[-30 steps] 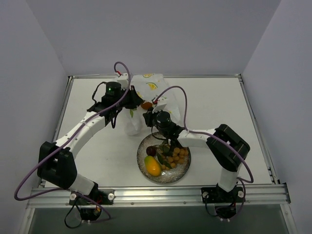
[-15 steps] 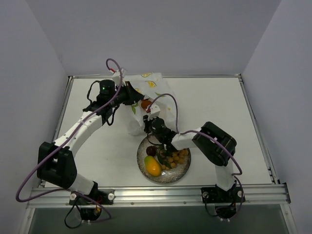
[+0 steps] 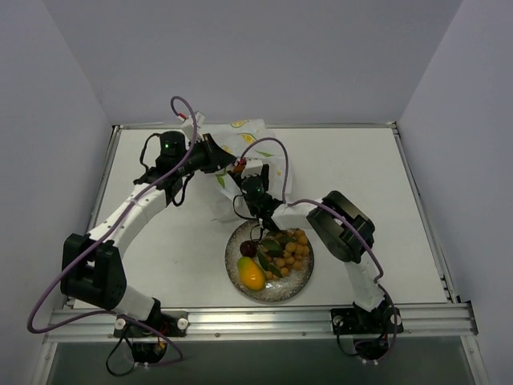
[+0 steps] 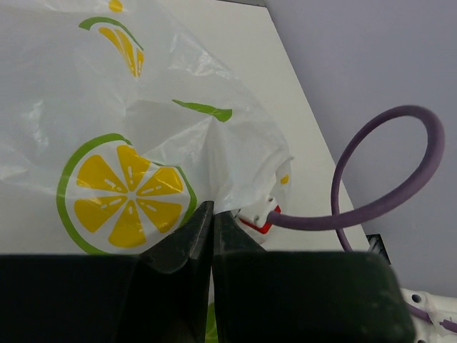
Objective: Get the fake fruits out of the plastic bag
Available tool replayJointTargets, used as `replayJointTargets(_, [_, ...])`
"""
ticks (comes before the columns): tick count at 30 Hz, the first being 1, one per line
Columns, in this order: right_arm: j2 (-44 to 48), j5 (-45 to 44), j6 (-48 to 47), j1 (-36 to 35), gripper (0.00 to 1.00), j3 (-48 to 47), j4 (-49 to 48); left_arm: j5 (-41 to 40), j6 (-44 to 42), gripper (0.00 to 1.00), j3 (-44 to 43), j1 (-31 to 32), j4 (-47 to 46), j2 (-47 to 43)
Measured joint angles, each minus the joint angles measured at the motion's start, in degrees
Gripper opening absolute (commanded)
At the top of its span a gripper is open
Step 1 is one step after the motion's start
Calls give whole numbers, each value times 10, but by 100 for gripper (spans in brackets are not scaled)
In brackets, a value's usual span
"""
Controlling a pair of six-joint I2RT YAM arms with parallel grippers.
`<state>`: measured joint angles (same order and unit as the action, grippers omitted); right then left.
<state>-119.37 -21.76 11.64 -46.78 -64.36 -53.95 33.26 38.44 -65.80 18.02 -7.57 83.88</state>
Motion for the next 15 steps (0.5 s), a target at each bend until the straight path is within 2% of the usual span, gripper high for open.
replayJointTargets(6, [-52,-26,24,11,98,-91,37,2,0,2,0,0,9,0])
replayJointTargets(15, [-147,-60,86,25,100,-196,99,4,8,2,0,3,14,1])
